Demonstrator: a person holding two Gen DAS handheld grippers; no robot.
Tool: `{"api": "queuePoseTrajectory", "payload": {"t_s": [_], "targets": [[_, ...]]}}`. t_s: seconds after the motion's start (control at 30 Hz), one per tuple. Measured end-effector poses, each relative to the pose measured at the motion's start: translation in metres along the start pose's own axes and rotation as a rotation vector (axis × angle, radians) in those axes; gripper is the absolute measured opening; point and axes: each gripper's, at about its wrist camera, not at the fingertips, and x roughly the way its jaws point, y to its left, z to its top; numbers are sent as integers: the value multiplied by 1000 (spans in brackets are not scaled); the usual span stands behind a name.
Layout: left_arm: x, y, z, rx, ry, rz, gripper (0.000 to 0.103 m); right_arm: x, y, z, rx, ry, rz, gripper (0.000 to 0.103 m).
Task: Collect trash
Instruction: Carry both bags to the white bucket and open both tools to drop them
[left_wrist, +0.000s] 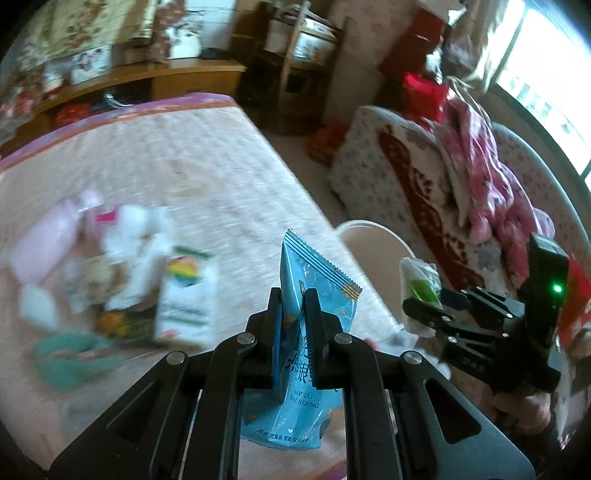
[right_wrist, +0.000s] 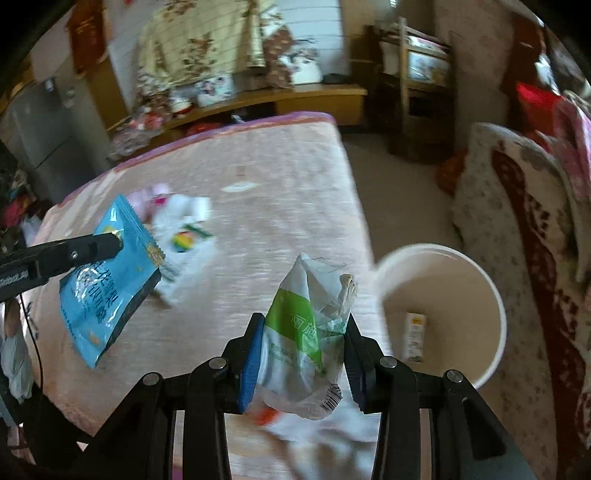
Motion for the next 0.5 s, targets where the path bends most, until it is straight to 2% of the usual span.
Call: {"api": "queuePoseTrajectory", "payload": {"t_s": [0.23, 0.5], "targets": [[58, -50, 29, 13, 46, -37, 9, 20, -82, -3, 107, 53, -89, 39], [109, -70, 43, -49, 58, -74, 10, 51, -129, -4, 195, 104, -124, 40]]}}
